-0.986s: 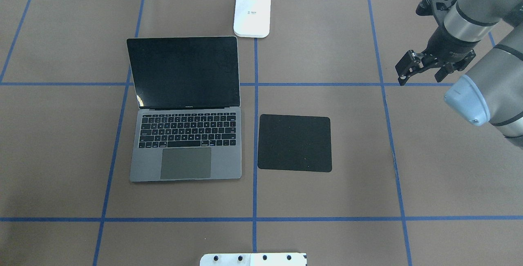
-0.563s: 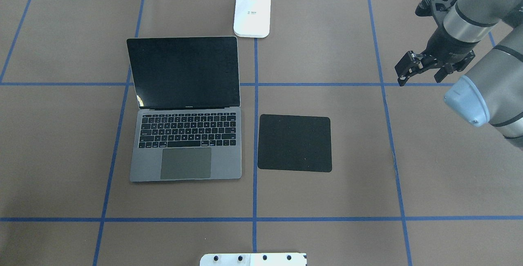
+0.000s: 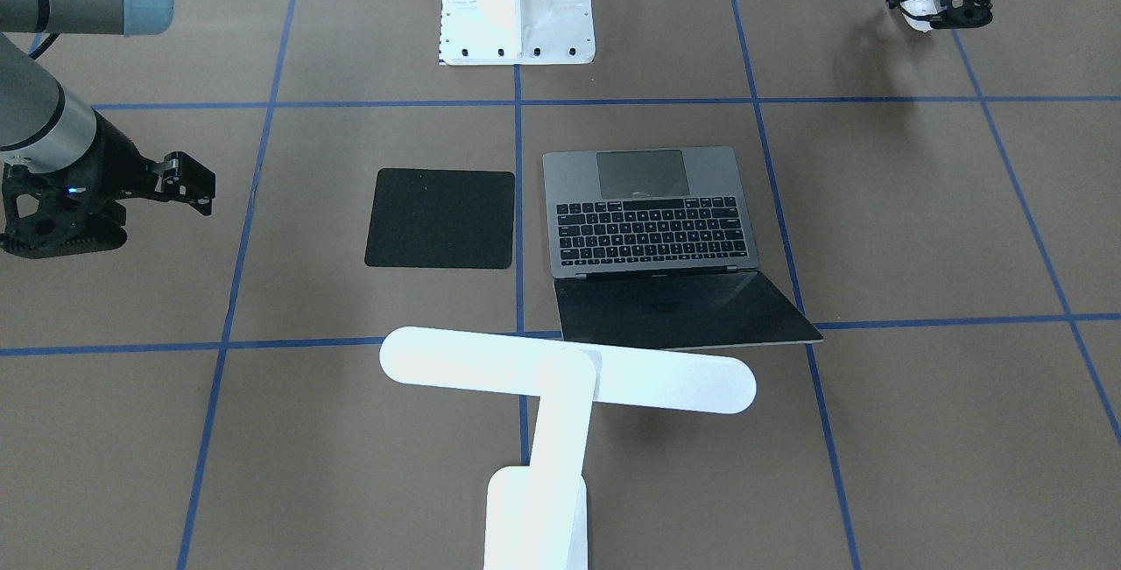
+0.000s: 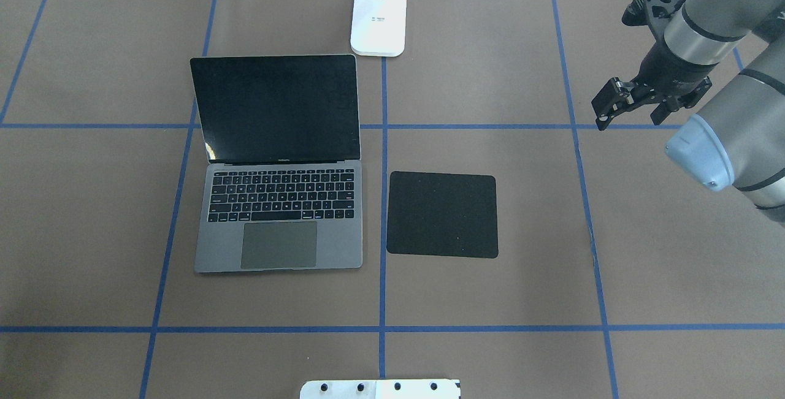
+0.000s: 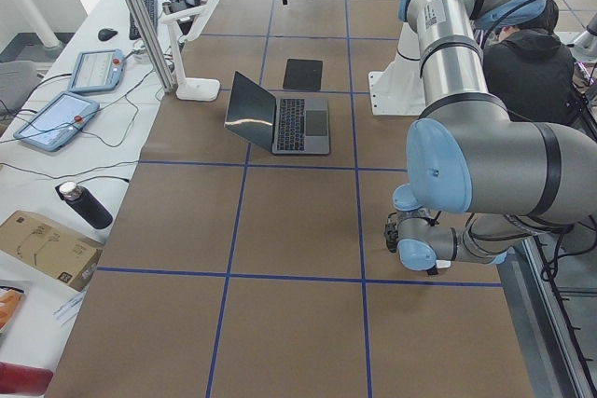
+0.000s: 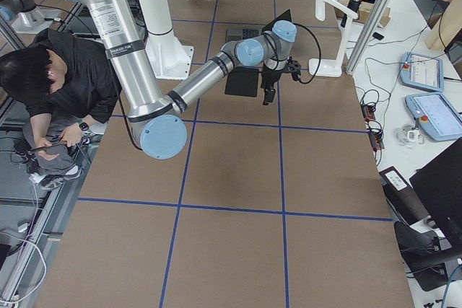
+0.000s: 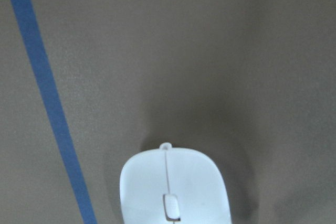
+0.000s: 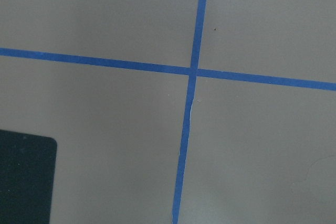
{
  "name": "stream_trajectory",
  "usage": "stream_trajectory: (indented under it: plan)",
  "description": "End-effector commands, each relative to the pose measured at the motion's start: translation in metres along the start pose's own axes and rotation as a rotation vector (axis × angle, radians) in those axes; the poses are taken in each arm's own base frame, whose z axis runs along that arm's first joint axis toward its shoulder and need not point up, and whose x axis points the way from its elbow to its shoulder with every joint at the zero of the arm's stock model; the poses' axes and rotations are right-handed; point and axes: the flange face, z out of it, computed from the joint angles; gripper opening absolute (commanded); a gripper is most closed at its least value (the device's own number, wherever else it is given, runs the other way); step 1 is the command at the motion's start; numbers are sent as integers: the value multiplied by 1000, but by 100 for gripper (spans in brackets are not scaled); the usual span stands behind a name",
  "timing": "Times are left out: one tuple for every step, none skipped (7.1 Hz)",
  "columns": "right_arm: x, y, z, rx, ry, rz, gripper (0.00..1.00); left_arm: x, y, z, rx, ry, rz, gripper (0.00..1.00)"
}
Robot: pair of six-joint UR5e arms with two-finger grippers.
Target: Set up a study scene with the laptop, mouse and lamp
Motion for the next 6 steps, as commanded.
stream_trajectory:
  plan:
    - [-1, 0, 1, -1, 1, -1, 100, -7, 0, 3, -3, 10, 8, 100]
    - [-1, 1, 2, -2, 1, -2, 100, -6, -1, 5, -4, 11, 10, 99]
    - [-1, 0, 2, -3, 2, -1, 100, -6, -1, 5, -4, 12, 10, 93]
    - [-1, 1, 2, -2, 1, -2, 100, -5, -1, 5, -5, 13, -4, 82]
    - [-2, 1, 2, -3, 1, -3, 100, -3, 0, 3, -5, 32, -8, 71]
    - [-2, 1, 2, -3, 1, 0, 100, -1, 1, 3, -10, 43, -14, 62]
